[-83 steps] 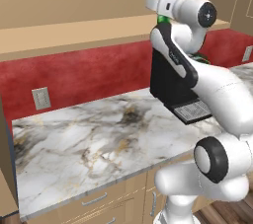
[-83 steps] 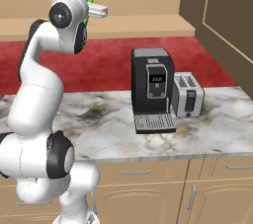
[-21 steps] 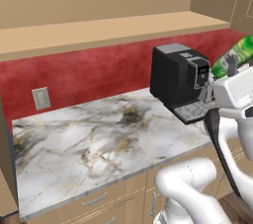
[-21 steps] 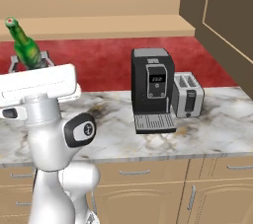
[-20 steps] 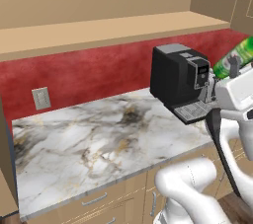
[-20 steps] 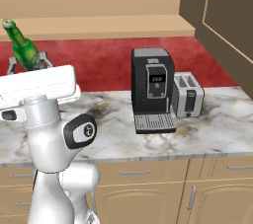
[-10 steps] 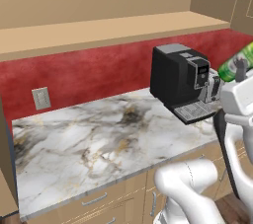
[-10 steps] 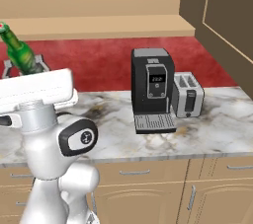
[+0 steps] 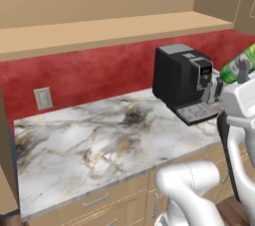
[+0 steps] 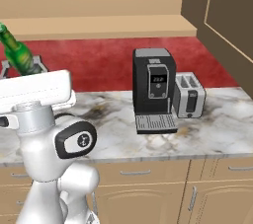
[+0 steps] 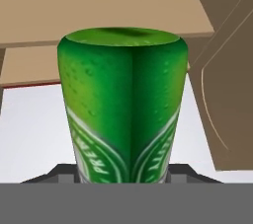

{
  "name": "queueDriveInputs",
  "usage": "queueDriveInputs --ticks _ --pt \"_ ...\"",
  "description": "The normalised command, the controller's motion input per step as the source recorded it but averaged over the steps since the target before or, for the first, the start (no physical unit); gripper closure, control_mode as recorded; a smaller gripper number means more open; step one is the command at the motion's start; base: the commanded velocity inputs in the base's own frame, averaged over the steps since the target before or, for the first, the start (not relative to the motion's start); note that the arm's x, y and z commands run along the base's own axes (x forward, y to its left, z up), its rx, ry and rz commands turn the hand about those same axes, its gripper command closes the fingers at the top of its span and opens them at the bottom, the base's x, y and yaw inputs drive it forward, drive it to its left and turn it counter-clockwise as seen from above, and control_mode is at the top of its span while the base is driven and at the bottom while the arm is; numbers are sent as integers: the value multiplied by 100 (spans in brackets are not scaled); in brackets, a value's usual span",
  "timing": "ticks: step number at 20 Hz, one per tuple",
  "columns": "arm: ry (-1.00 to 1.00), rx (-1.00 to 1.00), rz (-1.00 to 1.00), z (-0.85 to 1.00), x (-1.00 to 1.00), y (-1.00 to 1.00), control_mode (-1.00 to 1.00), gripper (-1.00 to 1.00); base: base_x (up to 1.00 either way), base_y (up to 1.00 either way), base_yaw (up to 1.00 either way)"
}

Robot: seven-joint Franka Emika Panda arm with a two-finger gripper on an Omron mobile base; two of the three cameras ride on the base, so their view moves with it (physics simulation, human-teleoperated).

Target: Open the cabinet directly in front. Then move the beer and the cup to the dining counter with the jar on it.

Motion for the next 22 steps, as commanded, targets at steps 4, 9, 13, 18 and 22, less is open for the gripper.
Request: queueDriveInputs --ticks 4,9,13,18,22 --pt "0 0 0 0 0 0 100 100 -25 0 23" --pt "0 0 0 0 0 0 100 100 -22 0 30" --pt "0 0 0 0 0 0 100 100 -52 0 29" --pt "0 0 0 0 0 0 100 100 -66 0 24" --pt "0 0 0 0 0 0 100 100 -36 0 24"
